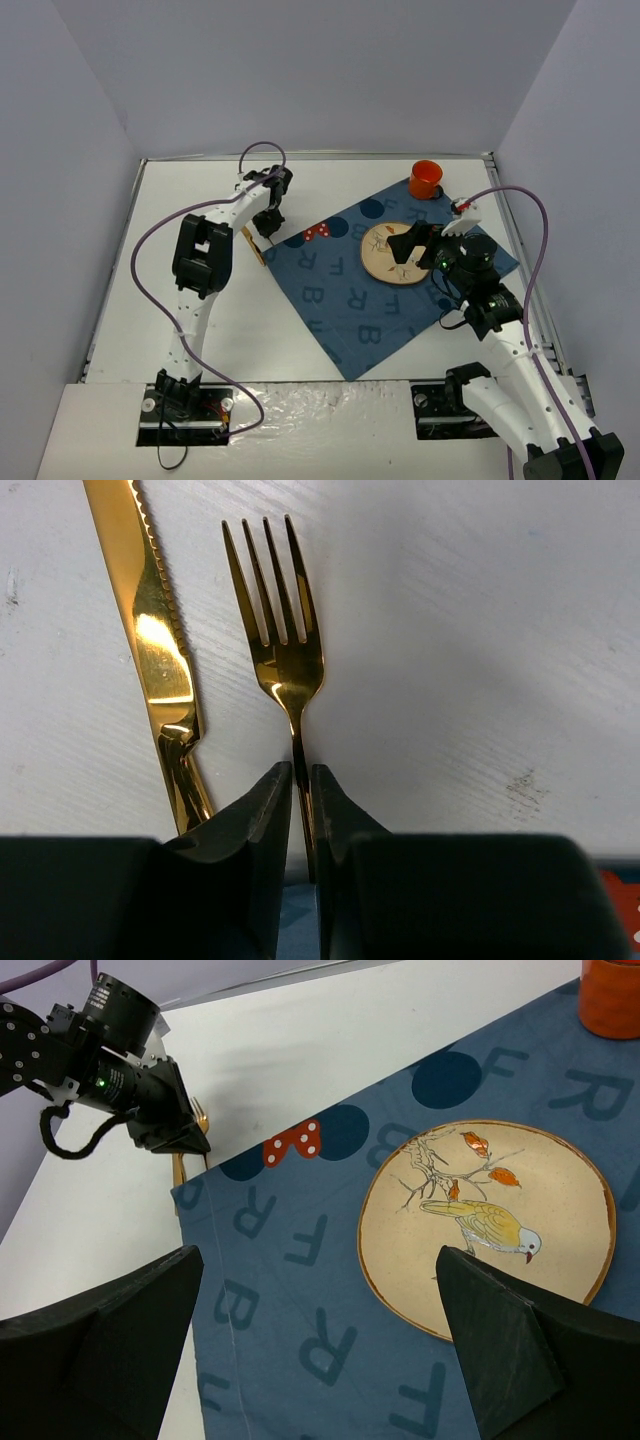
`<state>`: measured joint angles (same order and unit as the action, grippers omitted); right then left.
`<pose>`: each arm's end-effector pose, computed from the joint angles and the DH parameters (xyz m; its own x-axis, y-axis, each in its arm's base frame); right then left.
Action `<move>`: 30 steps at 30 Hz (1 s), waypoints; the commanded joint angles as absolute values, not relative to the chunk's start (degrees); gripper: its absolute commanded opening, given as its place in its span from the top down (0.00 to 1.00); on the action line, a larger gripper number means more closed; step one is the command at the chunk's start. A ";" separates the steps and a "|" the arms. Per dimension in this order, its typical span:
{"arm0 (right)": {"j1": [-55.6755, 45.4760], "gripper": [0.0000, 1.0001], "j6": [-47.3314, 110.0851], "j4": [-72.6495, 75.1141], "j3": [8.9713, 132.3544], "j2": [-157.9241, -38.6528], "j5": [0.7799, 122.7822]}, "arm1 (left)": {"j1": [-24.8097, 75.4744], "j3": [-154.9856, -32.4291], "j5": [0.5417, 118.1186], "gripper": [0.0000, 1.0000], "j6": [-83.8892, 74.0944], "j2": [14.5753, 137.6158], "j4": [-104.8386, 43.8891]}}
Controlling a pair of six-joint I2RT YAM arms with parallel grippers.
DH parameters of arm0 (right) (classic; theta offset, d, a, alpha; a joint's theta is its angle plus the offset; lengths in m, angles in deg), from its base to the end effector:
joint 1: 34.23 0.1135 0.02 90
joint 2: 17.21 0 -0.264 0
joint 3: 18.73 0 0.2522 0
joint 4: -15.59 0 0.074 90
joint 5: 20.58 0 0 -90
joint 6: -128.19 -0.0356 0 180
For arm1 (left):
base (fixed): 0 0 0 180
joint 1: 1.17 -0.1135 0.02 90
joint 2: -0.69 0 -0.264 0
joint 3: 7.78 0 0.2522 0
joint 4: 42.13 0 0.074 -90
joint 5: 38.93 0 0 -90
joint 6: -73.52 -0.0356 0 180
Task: Set the dinner table for one person
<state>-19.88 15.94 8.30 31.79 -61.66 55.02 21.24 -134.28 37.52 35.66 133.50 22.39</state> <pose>0.1826 0.0559 0.3227 -0.2012 0.3271 -0.9233 -0.4373 0.8135 0.3835 0.4522 -0.1775 0.1769 -0.7724 -0.5117 -0.3763 -0.5056 0.8539 -0.1234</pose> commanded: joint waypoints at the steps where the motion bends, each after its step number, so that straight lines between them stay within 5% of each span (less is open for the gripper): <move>1: -19.37 0.00 17.03 11.94 31.98 -61.15 54.13 | 20.20 -131.82 38.22 0.96 37.60 132.10 20.89; 18: -19.28 0.00 17.54 12.11 32.47 -61.33 53.07 | 16.06 -138.35 35.60 1.00 37.58 112.49 31.89; 30: -18.94 0.00 15.52 12.20 32.99 -60.89 52.99 | 25.81 -117.08 37.36 1.00 46.47 98.35 21.78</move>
<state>-19.51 16.59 8.07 31.06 -61.52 53.76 20.48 -122.09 36.87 40.65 100.17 26.65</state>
